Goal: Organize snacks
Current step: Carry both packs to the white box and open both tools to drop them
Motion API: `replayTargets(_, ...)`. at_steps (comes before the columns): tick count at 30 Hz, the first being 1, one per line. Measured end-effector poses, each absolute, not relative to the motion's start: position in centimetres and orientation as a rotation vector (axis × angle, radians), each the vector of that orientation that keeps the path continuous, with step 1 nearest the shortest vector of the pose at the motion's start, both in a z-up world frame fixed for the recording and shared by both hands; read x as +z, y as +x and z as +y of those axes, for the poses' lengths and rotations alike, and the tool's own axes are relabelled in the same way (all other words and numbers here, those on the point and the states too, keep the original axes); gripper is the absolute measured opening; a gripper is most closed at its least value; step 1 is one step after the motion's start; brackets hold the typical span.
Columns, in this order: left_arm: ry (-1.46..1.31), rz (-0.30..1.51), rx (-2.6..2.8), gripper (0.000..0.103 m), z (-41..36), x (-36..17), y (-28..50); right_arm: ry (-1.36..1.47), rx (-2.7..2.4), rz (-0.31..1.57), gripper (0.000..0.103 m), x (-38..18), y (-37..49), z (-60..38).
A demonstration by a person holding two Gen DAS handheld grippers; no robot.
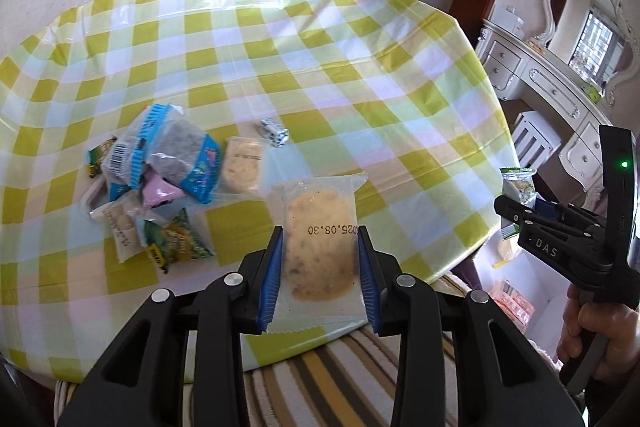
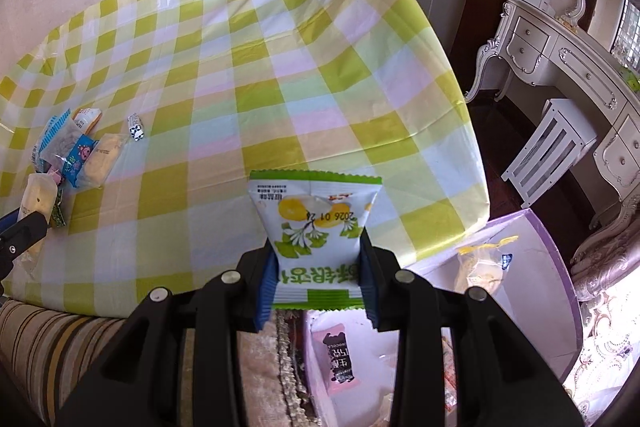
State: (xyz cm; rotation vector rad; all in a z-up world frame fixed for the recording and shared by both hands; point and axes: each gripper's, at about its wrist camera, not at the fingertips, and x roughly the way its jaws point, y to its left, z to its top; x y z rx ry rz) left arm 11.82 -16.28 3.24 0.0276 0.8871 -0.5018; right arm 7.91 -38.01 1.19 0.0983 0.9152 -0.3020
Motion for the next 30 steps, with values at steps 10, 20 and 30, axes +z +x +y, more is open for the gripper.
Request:
replayTargets(10,0.027,0.965,-0.718,0.034,-24.3,2.4,10.6,0.132,-0.448,0.932,0.036,0.3,4.5,-44.2)
replayTargets(20,0.054,1.052,-0.924,0.034,-32.0,1.2,8.0,0.147,-0.564,0.925,0.036,0.3,2.6,-48.1)
replayTargets(30,0.011,1.073,-0.990,0.065,-34.1,1.0,7.4,0.159,-0.647,0.907,0.070,0.6,1.4,-49.9)
